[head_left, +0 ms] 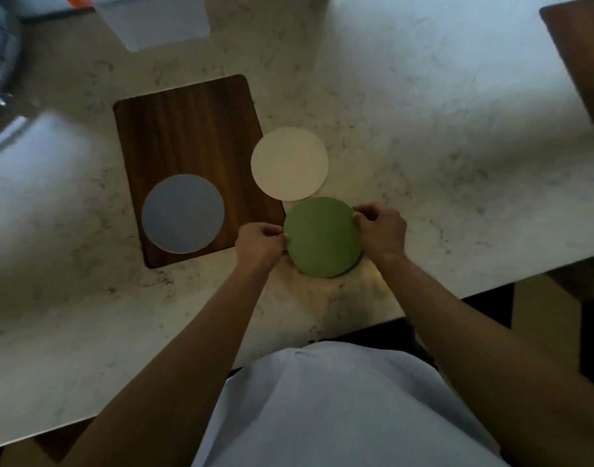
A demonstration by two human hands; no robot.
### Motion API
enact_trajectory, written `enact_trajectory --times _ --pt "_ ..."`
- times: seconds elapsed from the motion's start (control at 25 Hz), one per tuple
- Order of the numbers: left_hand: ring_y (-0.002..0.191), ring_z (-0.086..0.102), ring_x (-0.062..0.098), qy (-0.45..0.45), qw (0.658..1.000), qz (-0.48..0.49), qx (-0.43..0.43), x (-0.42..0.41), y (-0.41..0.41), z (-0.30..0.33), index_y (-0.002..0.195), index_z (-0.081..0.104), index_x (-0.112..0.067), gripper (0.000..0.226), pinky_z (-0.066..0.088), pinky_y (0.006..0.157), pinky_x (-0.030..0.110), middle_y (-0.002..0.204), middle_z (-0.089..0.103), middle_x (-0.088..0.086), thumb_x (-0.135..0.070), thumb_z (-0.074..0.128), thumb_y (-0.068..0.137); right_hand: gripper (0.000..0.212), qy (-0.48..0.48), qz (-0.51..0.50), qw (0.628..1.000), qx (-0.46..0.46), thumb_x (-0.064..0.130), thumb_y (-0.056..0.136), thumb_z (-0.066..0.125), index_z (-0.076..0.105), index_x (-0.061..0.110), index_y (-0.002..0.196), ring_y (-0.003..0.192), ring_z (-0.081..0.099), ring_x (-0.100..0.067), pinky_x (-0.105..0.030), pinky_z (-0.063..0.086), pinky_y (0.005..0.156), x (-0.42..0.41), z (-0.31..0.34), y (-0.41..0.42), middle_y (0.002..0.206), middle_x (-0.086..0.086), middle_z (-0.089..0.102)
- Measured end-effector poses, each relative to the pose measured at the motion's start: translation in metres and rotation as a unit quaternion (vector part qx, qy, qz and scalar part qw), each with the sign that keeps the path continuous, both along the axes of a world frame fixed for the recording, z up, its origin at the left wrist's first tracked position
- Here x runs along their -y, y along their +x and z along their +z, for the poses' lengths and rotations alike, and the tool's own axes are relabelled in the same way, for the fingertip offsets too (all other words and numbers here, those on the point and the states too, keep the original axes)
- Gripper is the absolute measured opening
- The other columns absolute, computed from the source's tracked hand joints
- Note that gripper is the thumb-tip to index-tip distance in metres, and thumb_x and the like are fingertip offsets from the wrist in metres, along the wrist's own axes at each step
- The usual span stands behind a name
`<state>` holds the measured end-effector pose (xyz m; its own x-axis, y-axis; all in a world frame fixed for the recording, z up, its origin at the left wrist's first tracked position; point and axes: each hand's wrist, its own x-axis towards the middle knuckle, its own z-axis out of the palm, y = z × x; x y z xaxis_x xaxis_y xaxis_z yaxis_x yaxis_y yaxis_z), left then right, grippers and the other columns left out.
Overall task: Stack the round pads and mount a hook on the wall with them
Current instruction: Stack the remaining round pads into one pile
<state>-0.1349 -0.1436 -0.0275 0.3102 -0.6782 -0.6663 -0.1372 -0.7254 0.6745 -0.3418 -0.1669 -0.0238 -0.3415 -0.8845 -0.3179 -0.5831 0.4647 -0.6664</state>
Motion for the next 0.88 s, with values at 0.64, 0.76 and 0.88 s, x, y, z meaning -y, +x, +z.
enact_trajectory --times 0.64,0.76,0.88 --pt "0.069 0.063 0.030 -0.065 0.942 -0.190 0.269 -0.006 -0.032 0.005 0.074 0.072 -0.001 0.014 0.053 0.068 0.047 0.073 0.071 0.016 -0.011 0.064 0.081 0.020 -0.016 0.037 0.999 -0.035 0.017 0.086 0.073 0.073 0.013 0.105 0.091 0.065 -0.021 -0.024 0.048 0.085 -0.001 -0.017 -0.014 0.101 -0.007 0.068" --pt "0.074 0.064 0.032 -0.064 0.949 -0.179 0.253 -0.005 -0.033 0.004 0.075 0.073 0.000 0.014 0.053 0.071 0.048 0.076 0.071 0.018 -0.009 0.065 0.079 0.028 -0.003 0.056 0.996 -0.067 0.022 0.088 0.071 0.068 0.011 0.114 0.099 0.061 -0.024 -0.027 0.046 0.089 -0.007 -0.018 -0.009 0.110 -0.011 0.063" --pt "0.088 0.064 0.031 -0.045 0.960 -0.154 0.230 -0.004 -0.034 0.002 0.088 0.074 -0.003 0.015 0.053 0.079 0.044 0.091 0.072 0.015 -0.010 0.067 0.079 0.038 0.006 0.070 0.992 -0.107 0.026 0.089 0.067 0.062 0.008 0.122 0.110 0.052 -0.028 -0.034 0.044 0.097 -0.016 -0.020 0.000 0.117 -0.015 0.056"
